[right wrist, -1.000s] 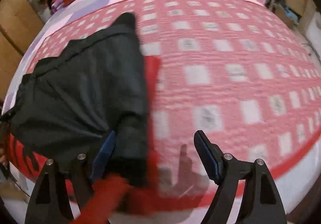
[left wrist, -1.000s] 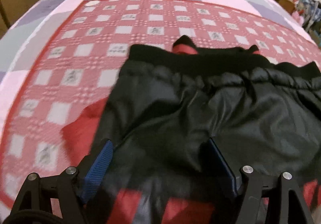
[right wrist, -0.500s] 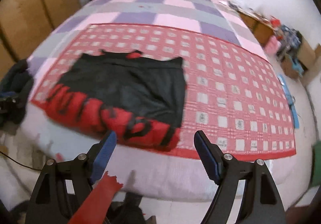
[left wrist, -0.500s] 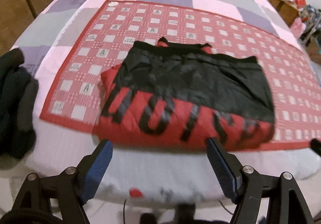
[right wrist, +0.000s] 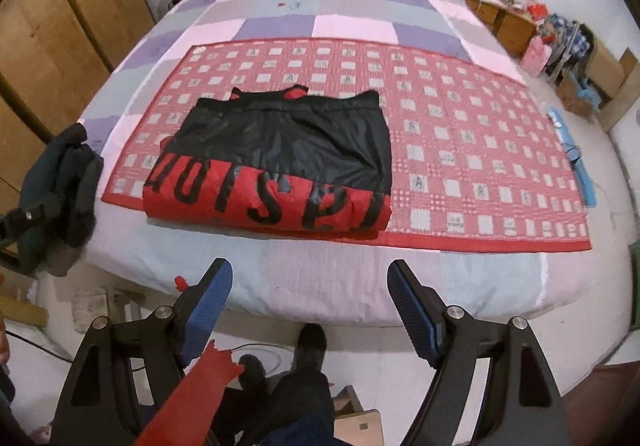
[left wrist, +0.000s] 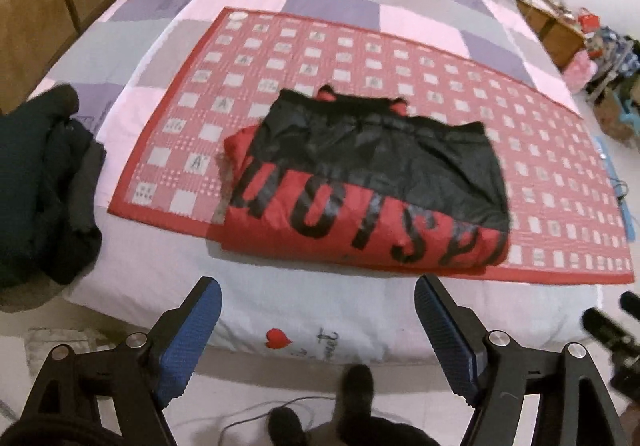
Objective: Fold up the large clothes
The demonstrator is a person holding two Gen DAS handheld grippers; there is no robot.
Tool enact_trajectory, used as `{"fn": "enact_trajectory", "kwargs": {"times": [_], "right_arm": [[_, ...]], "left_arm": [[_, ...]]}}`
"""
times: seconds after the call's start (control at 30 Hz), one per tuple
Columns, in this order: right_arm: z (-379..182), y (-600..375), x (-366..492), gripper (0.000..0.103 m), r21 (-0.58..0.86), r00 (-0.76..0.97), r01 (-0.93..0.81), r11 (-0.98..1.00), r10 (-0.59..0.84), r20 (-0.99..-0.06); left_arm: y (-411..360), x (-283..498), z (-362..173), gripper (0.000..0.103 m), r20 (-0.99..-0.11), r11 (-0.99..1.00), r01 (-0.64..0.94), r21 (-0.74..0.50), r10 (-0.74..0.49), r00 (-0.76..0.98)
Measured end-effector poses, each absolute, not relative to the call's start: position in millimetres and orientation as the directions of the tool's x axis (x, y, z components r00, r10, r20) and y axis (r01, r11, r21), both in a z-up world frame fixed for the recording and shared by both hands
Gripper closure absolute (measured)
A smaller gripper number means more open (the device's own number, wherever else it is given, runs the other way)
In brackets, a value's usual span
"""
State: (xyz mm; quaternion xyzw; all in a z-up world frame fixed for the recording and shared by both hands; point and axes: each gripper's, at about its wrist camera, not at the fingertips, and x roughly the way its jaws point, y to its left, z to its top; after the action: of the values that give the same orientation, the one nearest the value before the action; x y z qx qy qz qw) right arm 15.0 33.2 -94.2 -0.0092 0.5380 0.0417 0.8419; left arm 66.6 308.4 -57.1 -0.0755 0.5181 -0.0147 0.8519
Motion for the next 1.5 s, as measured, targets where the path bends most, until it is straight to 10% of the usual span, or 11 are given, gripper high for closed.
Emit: {"fn": "enact_trajectory", "kwargs": {"times": [0.43, 1.03, 1.17, 1.5], "right_arm": [[-85, 41, -17, 0.021, 0.020, 0.424, -0.035, 0.999, 0.033, -0.905], [-307, -28, 290, 0.021, 0.056, 0.285, -0.021, 0.998, 0.059, -0.957], [-357, -81, 357, 0.007, 0.174, 0.236, 0.164, 0.971, 0.132, -0.963], [-282, -63, 303, 0.007, 0.102, 0.500, 0.056, 0.993, 0.060, -0.864]], "left_arm": [[287, 70, -78, 0.020, -0.885, 0.987, 0.074, -0.140, -0.159, 0.438], [204, 231, -297, 0.020, -0.922, 0.997, 0.069, -0.047, -0.069, 0.381], [203, 215, -317, 0.020, -0.902, 0.992, 0.122, -0.013, -0.065, 0.428], [277, 249, -266, 0.020, -0.847, 0.990, -0.055, -0.130, -0.082, 0.525]]}}
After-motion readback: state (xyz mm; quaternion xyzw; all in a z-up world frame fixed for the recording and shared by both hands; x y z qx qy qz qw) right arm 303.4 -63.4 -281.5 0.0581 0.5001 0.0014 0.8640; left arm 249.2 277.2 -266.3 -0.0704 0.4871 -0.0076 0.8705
